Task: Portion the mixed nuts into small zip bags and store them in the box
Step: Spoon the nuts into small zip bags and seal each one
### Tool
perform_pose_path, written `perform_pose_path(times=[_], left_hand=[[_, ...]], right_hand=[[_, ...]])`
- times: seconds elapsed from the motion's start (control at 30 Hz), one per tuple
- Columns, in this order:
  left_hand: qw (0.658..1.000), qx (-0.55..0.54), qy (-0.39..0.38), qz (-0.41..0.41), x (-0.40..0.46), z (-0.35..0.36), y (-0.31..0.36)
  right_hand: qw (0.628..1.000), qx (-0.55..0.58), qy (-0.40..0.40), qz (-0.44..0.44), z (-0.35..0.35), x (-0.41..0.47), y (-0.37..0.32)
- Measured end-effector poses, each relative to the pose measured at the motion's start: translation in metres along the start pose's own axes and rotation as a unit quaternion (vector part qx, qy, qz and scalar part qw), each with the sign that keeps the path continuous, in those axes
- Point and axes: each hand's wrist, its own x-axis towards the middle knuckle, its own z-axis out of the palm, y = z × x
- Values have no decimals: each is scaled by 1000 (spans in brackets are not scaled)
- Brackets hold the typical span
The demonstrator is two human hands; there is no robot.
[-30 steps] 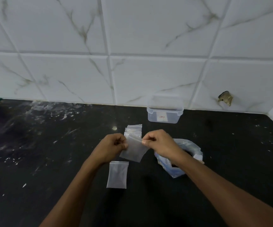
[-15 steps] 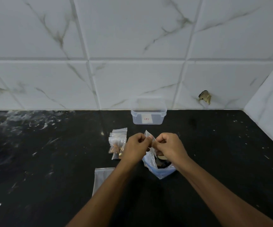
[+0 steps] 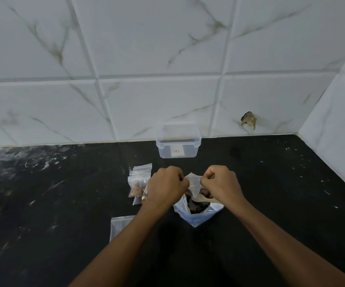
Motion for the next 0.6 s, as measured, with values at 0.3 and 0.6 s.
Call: perform_pose_path(times=[0.3, 0.6], left_hand=[[993, -77, -55, 71, 12, -1, 5], [966, -172, -130, 142, 18, 28, 1]], right_hand=[[1000, 12, -7, -5, -10, 3, 1], [999, 13, -43, 14, -26, 11, -6]])
